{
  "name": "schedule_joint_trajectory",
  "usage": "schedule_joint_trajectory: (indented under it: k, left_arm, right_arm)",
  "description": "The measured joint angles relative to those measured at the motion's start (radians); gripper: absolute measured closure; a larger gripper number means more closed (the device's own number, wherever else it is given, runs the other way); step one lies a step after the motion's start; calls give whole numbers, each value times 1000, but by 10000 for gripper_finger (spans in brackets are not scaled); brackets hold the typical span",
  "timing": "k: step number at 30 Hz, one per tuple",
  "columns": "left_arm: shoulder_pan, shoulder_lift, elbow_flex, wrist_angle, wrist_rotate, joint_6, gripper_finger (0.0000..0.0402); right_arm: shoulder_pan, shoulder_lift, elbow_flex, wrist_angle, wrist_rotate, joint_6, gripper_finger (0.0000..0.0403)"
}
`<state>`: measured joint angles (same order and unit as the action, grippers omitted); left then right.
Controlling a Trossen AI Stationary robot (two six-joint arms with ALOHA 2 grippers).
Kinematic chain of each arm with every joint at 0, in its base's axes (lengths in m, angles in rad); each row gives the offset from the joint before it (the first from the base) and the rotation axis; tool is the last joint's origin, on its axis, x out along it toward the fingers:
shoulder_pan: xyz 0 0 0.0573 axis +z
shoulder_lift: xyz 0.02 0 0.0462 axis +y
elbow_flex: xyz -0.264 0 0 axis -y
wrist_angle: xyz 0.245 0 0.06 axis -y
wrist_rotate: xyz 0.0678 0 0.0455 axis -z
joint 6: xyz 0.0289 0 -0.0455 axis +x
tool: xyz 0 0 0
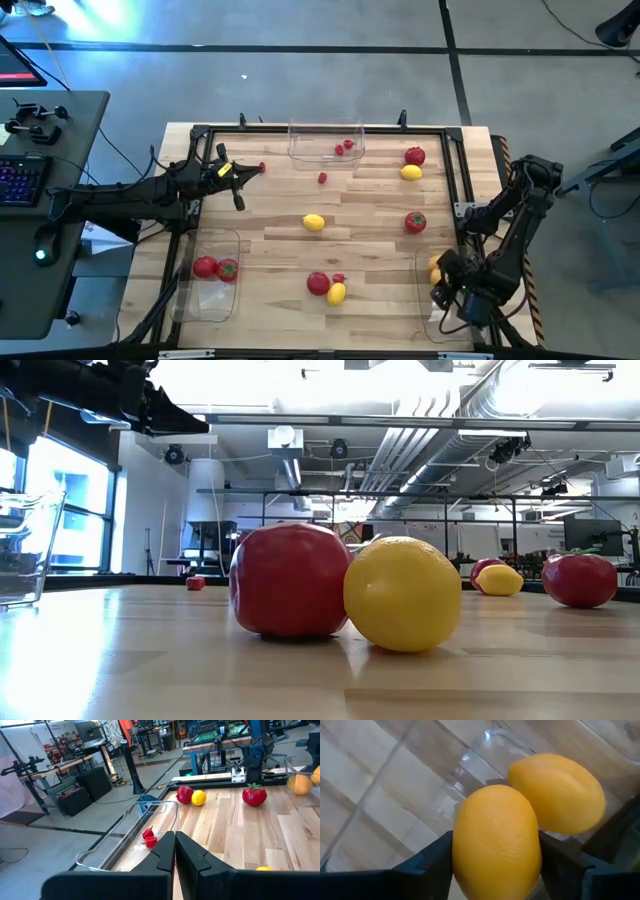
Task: Sort produce into baskets
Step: Put the yellow lemon into the bottom right transparent bin
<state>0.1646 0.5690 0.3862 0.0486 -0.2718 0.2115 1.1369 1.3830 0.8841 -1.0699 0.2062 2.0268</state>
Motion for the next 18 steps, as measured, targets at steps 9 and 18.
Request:
schedule_joint_trajectory:
  k: [9,18]
  left_arm:
    - [0,0,0,0,0,0,402]
    - [0,0,0,0,0,0,402]
  right_arm:
    - [-14,0,0,-40,-61,-22,114]
    - [-14,0,23,-36,-61,-67,112]
